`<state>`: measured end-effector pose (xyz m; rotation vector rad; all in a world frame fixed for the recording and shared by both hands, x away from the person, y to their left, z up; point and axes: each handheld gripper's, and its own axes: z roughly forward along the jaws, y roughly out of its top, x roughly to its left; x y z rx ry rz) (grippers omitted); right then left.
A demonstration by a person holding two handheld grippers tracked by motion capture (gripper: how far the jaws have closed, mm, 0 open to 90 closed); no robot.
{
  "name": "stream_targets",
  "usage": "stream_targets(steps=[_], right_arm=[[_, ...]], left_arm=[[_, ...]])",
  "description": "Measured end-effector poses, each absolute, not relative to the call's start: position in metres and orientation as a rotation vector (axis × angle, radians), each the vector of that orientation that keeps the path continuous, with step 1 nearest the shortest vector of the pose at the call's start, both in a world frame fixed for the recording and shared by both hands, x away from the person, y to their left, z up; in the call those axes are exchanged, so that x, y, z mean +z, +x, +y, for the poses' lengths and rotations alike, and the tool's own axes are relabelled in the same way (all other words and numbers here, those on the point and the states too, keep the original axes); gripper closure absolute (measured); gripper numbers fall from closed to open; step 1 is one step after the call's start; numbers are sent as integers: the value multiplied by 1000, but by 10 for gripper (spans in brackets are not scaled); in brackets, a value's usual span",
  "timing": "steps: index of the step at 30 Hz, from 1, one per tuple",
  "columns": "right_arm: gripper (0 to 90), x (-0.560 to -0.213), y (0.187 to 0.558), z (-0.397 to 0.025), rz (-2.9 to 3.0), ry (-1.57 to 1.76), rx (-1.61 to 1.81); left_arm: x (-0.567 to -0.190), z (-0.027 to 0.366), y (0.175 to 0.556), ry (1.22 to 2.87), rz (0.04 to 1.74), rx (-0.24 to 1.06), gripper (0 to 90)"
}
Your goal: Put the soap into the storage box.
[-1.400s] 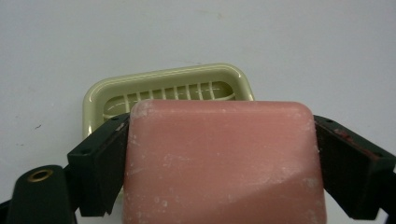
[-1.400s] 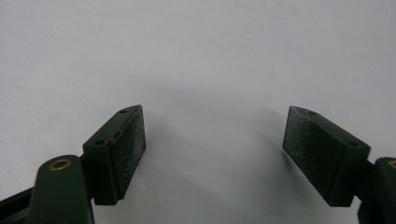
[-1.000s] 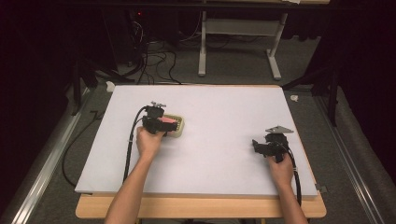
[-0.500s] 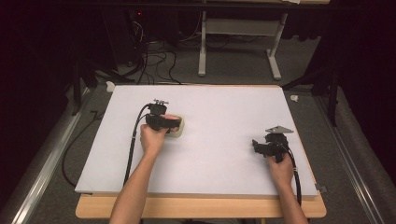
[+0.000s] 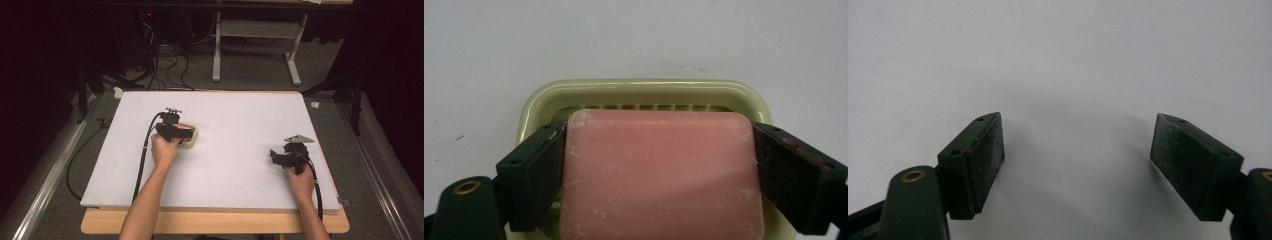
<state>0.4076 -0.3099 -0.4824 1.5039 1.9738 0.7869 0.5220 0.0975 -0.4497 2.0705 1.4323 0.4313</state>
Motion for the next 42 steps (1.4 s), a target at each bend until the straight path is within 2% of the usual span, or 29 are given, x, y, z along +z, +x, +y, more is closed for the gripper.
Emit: stream_targets(steps=[30, 42], right_arm=[[221, -483, 407, -309, 1974, 1495, 787], [221, -483, 407, -309, 1975, 1493, 786]], left_arm=[[-450, 92, 521, 2093, 1479, 407, 138], [-454, 93, 527, 2029, 1554, 444, 139]])
